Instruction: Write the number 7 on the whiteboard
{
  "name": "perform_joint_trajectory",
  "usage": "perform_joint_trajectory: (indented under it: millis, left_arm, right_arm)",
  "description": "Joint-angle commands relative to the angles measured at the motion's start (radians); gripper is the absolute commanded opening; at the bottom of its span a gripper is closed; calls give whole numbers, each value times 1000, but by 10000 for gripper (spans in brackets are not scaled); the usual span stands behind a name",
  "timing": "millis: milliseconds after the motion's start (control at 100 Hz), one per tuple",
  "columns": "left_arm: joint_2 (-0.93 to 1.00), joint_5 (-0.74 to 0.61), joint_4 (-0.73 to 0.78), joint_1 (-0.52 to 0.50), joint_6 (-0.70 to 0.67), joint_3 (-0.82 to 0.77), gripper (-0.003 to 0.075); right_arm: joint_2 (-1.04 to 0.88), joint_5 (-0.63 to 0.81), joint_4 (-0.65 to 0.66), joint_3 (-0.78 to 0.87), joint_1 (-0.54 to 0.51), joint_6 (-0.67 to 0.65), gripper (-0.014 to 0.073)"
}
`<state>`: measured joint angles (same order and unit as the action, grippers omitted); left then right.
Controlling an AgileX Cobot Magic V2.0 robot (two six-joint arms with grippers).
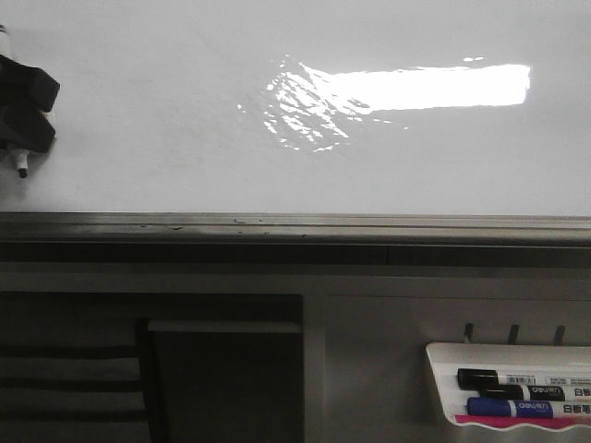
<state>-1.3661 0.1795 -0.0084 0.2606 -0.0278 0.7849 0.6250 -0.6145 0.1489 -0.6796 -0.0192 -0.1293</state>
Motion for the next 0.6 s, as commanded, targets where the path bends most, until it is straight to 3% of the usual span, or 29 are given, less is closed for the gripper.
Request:
perform_joint_trajectory:
  millis: [0,240,370,480,590]
  left_arm:
    - [13,-60,-1,5,-1,38,116]
    - [15,-9,1,5,-1,52,-16]
    - [22,31,8,5,2,54,-20]
    - [48,138,25,5,10,84,-20]
    - [82,278,23,25,109,138,-20]
  right_arm:
    - [7,74,8,-36,3,10,439]
    - [7,78,8,-36,3,10,439]
    - [7,80,8,-39,3,10,439]
    - [15,40,-28,-77,3,12,439]
    - [54,-57,-118,-147,16,86,439]
